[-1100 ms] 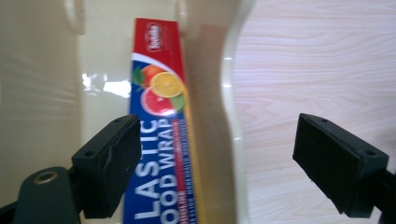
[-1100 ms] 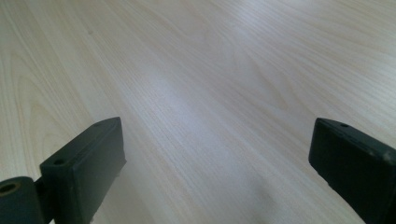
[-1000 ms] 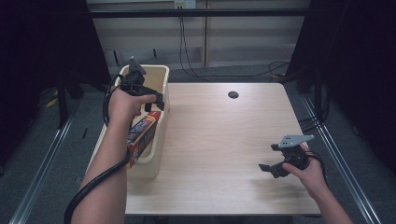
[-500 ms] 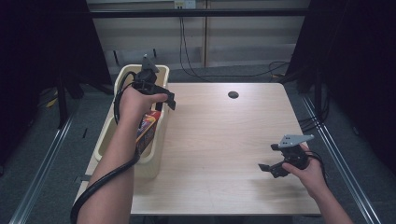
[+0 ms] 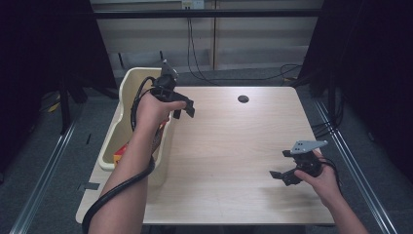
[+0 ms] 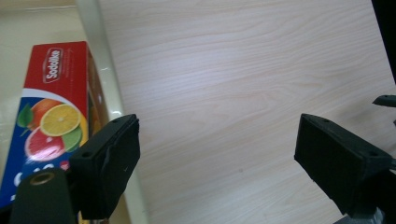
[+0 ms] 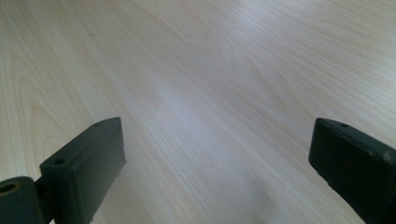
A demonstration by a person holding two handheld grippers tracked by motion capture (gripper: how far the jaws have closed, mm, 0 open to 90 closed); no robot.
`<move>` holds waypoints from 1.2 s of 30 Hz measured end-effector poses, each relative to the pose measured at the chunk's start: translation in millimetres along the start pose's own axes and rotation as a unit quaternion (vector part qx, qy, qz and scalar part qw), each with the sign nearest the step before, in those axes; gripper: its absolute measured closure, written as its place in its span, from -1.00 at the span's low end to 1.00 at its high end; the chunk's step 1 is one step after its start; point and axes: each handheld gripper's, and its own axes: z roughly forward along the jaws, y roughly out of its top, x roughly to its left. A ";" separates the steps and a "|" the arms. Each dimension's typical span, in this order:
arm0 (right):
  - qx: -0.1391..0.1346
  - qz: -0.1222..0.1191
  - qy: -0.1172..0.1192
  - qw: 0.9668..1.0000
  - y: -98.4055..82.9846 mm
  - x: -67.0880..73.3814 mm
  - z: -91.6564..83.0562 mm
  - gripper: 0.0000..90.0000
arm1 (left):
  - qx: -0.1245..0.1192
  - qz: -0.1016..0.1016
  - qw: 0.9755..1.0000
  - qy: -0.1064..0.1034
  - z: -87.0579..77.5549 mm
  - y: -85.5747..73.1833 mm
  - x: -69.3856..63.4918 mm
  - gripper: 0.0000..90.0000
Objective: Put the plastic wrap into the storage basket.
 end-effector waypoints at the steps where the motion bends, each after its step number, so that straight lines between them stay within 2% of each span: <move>1: 0.000 0.001 0.001 1.000 0.0 0.2 0.2 -0.92 | 0.001 0.004 1.000 0.000 2.7 -0.1 -3.1 -0.69; 8: 0.000 0.001 0.001 1.000 0.2 0.0 -0.3 -0.92 | 0.000 0.018 1.000 -0.009 11.5 0.7 -11.0 -0.71; 17: 0.000 0.001 0.000 1.000 0.0 0.2 -0.5 -0.93 | 0.010 0.037 0.999 -0.021 33.3 -3.1 -20.3 -0.73; 19: -0.001 0.001 0.001 1.000 0.1 0.2 -0.3 -0.92 | 0.010 0.031 0.999 -0.025 37.2 -4.2 -22.0 -0.73; 20: 0.000 0.002 0.002 1.000 0.2 0.1 -0.4 -0.93 | 0.011 0.038 0.999 -0.025 39.8 -4.4 -21.6 -0.73; 21: 0.000 0.002 0.002 1.000 0.2 0.0 -0.4 -0.93 | 0.010 0.033 0.999 -0.028 41.8 -5.2 -22.8 -0.73; 27: 0.000 -0.001 0.002 1.000 0.0 0.0 0.0 -0.92 | 0.015 0.044 0.998 -0.034 58.1 -10.2 -25.2 -0.74; 31: 0.000 0.000 0.000 1.000 0.0 0.2 -0.5 -0.93 | 0.013 0.041 0.998 -0.036 62.8 -12.2 -27.5 -0.74; 36: 0.001 0.001 0.000 1.000 -0.2 0.1 -0.6 -0.92 | 0.014 0.050 0.998 -0.040 71.2 -15.9 -31.3 -0.74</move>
